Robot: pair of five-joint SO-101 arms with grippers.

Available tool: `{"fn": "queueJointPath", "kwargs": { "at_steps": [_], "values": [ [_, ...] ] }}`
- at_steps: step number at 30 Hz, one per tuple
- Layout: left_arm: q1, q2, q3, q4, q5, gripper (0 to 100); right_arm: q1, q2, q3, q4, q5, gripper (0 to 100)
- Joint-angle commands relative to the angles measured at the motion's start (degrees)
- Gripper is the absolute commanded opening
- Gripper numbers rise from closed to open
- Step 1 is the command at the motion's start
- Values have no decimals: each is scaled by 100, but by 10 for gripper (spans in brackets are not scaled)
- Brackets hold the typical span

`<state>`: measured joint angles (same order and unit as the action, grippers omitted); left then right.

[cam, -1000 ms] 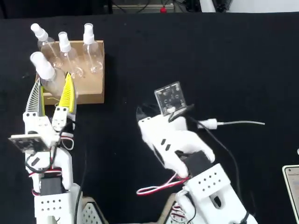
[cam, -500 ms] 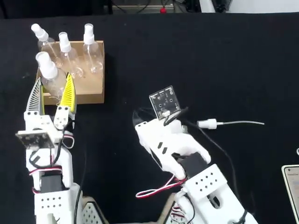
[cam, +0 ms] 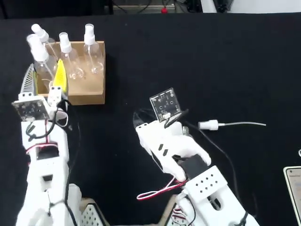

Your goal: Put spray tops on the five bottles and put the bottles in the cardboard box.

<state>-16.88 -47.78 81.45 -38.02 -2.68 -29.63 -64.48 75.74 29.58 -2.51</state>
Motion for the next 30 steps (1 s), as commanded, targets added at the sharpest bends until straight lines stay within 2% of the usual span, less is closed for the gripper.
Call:
{"fn": "queueJointPath", "kwargs": {
  "at_steps": [1, 3, 14, 28, 30],
  "values": [
    [-92, 1134, -444, -1266, -18, 84, -35, 22, -48, -158, 26, 43],
    [-101, 1530, -629, -1512, -18, 84, -35, 31, -48, -158, 26, 43],
    [-110, 3446, -2035, -1547, -9, 84, -53, 31, 31, -193, 26, 43],
    [-382, 4615, -2765, -1556, 26, 80, -53, 31, 40, -193, 26, 43],
    [-382, 4782, -2800, -1793, 26, 80, -62, 31, 40, -193, 26, 43]
  ]
}}
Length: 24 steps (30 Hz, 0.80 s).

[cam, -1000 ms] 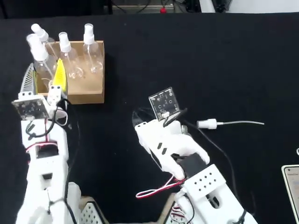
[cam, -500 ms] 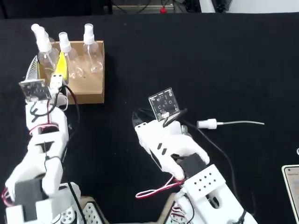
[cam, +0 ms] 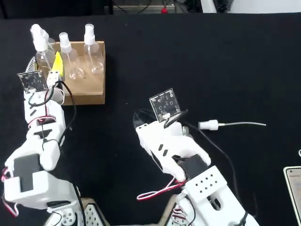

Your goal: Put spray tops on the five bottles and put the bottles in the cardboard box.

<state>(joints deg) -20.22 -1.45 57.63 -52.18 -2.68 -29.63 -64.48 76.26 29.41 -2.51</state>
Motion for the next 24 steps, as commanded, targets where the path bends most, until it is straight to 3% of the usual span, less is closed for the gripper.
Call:
{"fn": "queueJointPath", "kwargs": {
  "at_steps": [1, 6, 13, 24],
  "values": [
    [-48, 246, -418, -642, 9, 80, -62, 31, -13, -176, 26, 43],
    [-48, 879, -523, -1521, -18, 80, -62, 31, -13, -176, 26, 43],
    [-119, 1679, -1182, -1521, 18, 80, -62, 31, -13, -176, 26, 44],
    [-426, 1864, -1077, -1521, 26, 80, -62, 4, -40, -176, 26, 45]
  ]
}}
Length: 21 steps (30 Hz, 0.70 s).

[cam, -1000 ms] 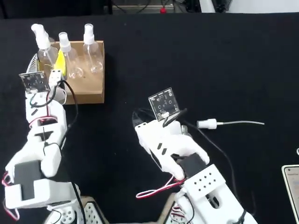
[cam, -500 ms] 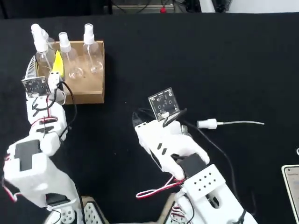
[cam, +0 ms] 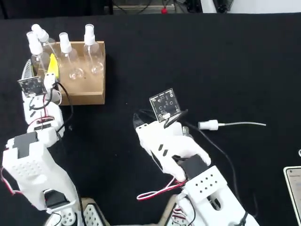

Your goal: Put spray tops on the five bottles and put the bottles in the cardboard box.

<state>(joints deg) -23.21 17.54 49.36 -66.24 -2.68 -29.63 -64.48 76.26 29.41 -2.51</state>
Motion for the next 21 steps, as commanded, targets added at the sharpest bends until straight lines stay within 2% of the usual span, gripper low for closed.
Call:
{"fn": "queueJointPath", "kwargs": {
  "at_steps": [1, 21],
  "values": [
    [-127, -35, -198, -114, 26, 80, -62, -4, -40, -176, 26, 45],
    [-92, -35, 462, -149, 26, 80, -62, -4, -40, -176, 26, 45]
  ]
}}
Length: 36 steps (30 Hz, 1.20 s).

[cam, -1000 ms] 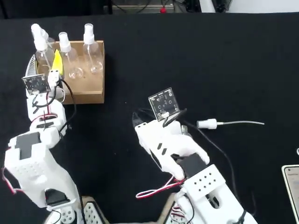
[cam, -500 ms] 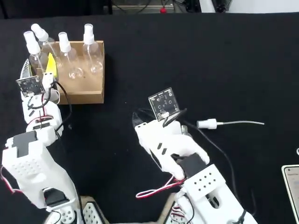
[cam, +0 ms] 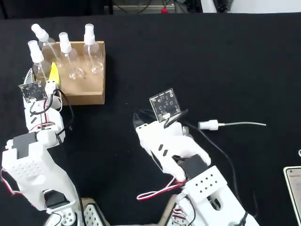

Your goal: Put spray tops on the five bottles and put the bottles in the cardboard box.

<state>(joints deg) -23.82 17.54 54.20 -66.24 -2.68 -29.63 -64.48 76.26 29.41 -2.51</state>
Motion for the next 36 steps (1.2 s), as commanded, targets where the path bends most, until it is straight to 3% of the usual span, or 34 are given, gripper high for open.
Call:
{"fn": "queueJointPath", "kwargs": {
  "at_steps": [1, 36],
  "values": [
    [-31, -35, -4, -149, 26, 80, -62, -4, -40, -176, 26, 45],
    [-66, -44, 470, -158, 26, 84, -62, -4, -40, -176, 62, 46]
  ]
}}
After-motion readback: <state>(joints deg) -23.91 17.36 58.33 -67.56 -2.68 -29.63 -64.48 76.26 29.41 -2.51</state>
